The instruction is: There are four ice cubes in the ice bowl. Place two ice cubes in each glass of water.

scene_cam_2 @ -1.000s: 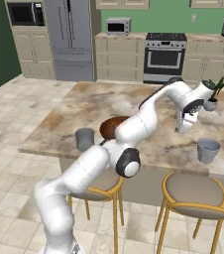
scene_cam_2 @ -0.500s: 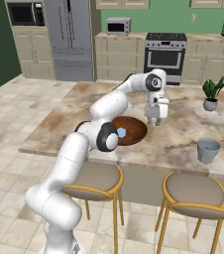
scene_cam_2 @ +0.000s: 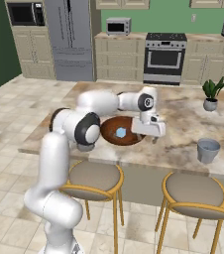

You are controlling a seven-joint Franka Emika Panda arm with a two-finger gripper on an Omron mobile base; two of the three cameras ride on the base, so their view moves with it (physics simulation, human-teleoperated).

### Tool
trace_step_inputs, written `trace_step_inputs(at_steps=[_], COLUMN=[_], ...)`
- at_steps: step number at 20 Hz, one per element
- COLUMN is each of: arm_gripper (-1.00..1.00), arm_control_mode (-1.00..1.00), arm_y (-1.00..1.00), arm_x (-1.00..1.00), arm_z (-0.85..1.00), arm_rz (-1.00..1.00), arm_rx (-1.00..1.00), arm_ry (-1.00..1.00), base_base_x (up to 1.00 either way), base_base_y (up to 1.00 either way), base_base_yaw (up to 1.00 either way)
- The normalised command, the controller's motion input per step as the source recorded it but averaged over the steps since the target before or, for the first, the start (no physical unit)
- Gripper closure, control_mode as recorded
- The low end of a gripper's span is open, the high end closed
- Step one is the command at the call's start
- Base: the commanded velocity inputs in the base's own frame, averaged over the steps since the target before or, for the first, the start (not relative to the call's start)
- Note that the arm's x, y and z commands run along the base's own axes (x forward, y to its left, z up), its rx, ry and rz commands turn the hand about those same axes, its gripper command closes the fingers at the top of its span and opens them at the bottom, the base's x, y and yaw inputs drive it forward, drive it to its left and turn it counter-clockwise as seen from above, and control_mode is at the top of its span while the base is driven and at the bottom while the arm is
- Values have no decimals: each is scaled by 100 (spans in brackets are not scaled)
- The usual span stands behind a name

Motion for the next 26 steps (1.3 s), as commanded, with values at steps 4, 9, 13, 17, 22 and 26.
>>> trace_step_inputs(at_steps=[4,9,13,17,22,26], arm_gripper=[-100,-100,-100,-100,-100,-100], arm_control_mode=[-100,-100,-100,-100,-100,-100], arm_y=[-4,-3,-9,-3,25,70], arm_x=[-34,-19,-32,-20,-11,-1], arm_z=[-46,44,99,100,98,61], arm_rz=[37,39,27,11,1,0], arm_rx=[47,43,19,0,-14,-19], arm_ry=[-75,-72,-46,-9,21,21], base_base_x=[0,0,0,0,0,0], base_base_y=[0,0,0,0,0,0], base_base_yaw=[0,0,0,0,0,0])
